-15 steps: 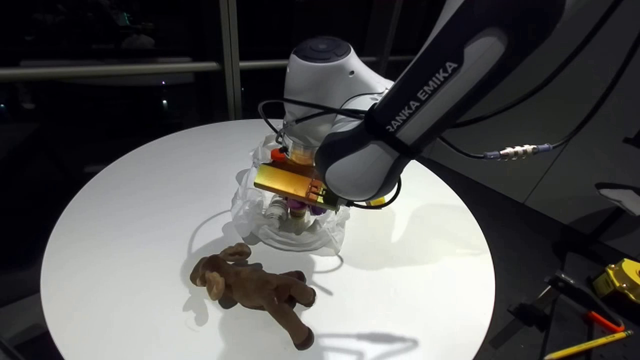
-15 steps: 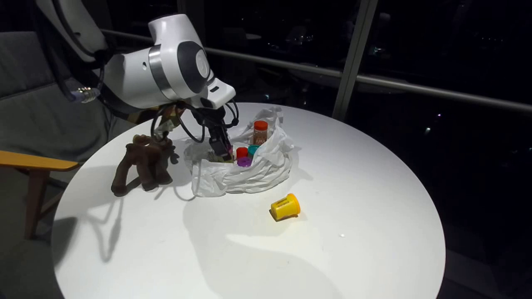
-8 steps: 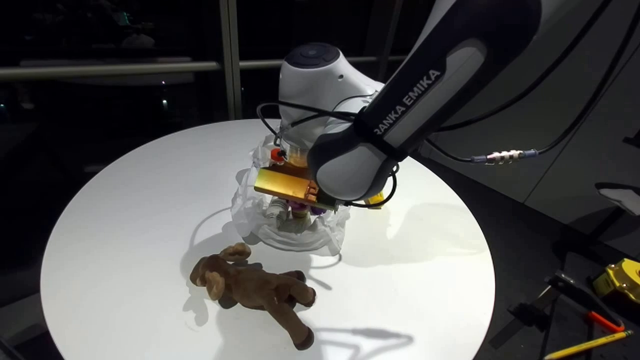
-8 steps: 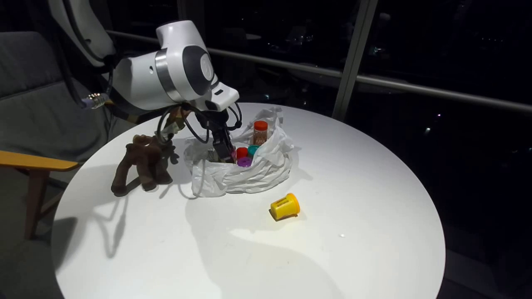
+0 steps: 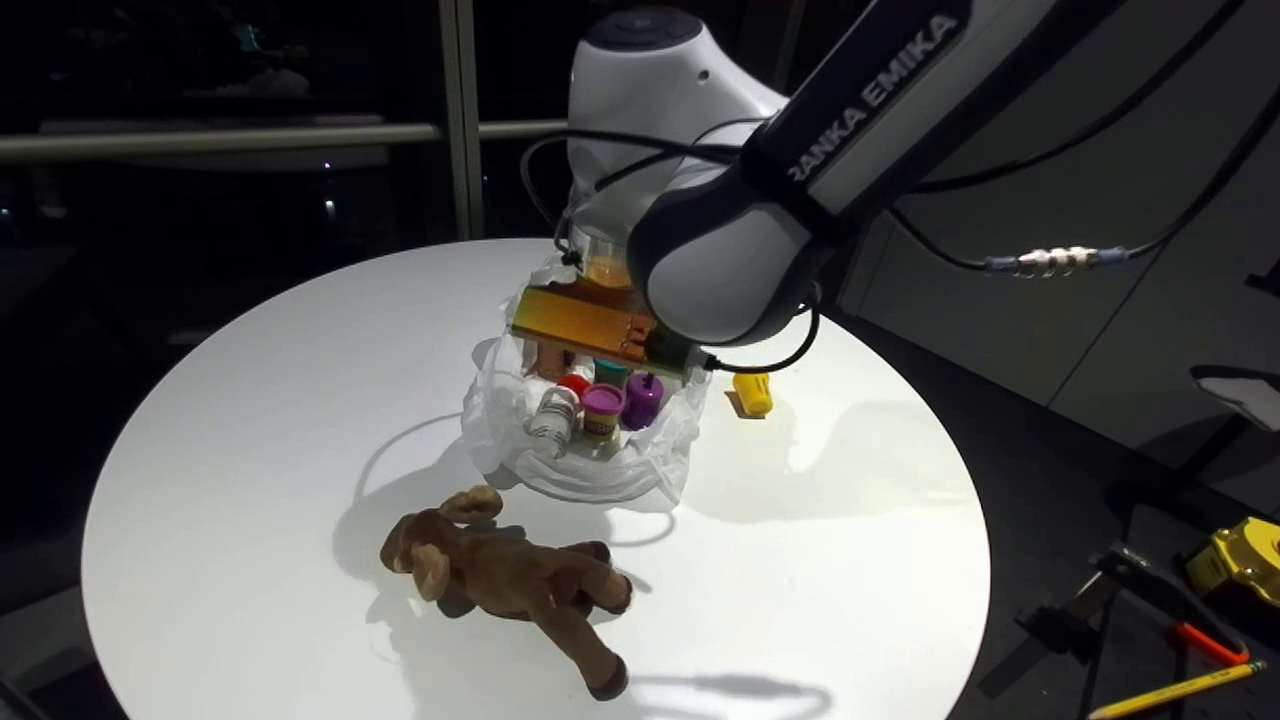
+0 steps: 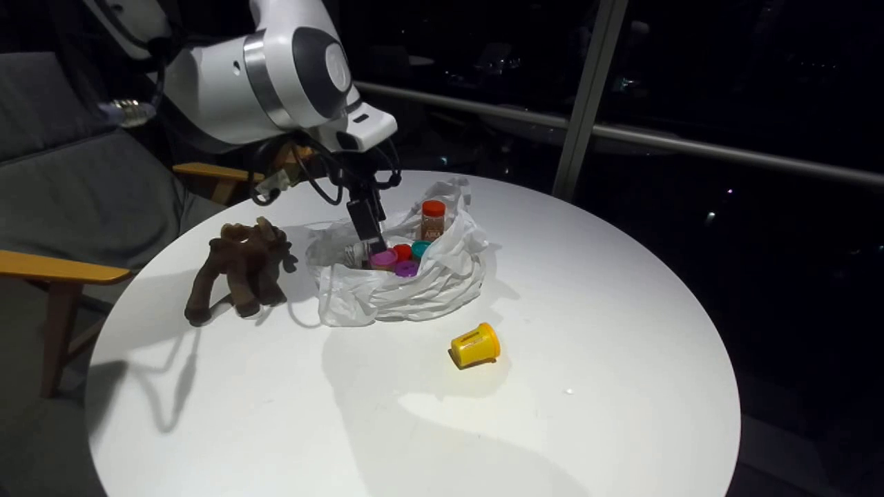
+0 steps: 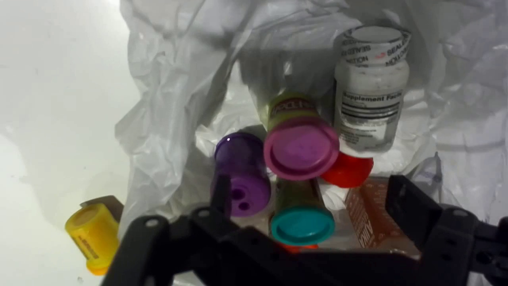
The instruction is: Pick the objects on the table and put them in the plastic bag
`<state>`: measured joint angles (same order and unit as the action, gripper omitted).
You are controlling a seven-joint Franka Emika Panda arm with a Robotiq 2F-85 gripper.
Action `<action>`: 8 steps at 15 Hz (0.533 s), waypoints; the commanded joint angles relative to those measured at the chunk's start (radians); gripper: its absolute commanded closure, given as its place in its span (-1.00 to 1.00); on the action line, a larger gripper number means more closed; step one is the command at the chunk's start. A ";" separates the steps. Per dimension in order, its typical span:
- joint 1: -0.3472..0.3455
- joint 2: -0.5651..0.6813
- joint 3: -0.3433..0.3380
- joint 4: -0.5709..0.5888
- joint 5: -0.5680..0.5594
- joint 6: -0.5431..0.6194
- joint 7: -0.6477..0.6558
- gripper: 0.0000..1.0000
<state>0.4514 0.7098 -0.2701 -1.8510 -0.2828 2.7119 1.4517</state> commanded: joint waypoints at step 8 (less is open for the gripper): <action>-0.183 -0.354 0.043 -0.366 -0.133 -0.095 -0.257 -1.00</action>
<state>0.3671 0.3829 -0.2920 -2.1653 -0.4127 2.6020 1.3245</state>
